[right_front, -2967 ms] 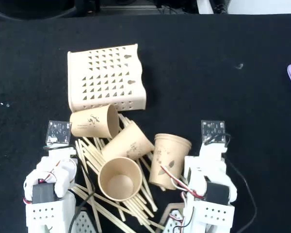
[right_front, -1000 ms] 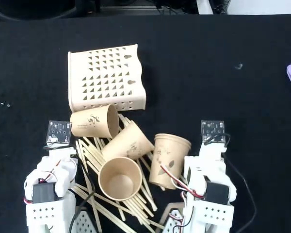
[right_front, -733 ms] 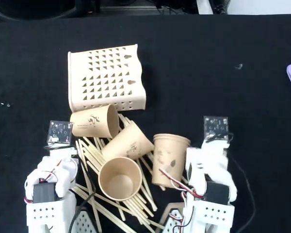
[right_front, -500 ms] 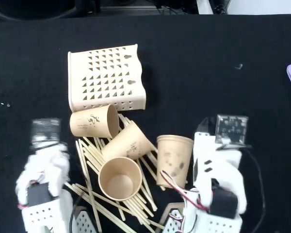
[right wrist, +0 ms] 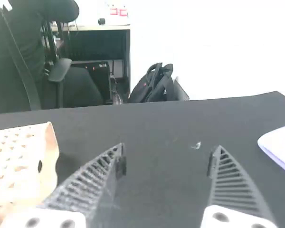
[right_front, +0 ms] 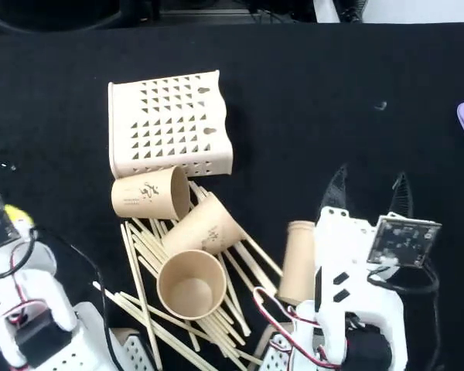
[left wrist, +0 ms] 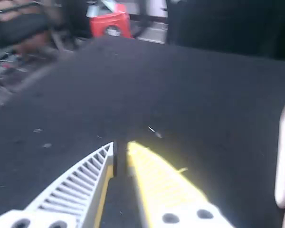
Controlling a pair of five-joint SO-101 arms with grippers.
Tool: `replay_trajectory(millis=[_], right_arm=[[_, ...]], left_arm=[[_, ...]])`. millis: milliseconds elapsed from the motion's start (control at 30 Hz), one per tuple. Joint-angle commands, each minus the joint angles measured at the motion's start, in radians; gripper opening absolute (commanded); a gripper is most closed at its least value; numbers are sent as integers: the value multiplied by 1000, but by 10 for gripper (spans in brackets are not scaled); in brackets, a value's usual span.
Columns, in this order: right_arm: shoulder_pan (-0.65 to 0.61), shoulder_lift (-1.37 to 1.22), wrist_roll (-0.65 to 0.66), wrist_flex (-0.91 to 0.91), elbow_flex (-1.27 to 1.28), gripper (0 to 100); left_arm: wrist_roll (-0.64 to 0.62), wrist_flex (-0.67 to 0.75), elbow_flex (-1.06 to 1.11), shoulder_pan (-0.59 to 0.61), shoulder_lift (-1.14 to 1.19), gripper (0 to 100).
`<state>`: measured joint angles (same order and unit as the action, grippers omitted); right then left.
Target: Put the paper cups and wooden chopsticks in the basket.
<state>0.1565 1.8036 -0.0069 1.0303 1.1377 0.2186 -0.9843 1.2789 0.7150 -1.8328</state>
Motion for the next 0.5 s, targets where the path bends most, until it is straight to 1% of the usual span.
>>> replay_trajectory(millis=[0, 100, 233, 333, 467], right_arm=[[26, 88, -2, -51, 18, 290], [44, 84, 3, -51, -67, 289], [-51, -25, 8, 48, -223, 289], [-100, -231, 58, 144, -378, 289], [-117, -588, 83, 316, -667, 289]], left_arm=[[-17, 21, 33, -84, 9, 202], [-9, 20, 36, -94, 9, 200], [-14, -9, -22, -104, 15, 202], [-11, -55, -101, -139, 83, 203], [-14, -92, -237, -180, 334, 203]])
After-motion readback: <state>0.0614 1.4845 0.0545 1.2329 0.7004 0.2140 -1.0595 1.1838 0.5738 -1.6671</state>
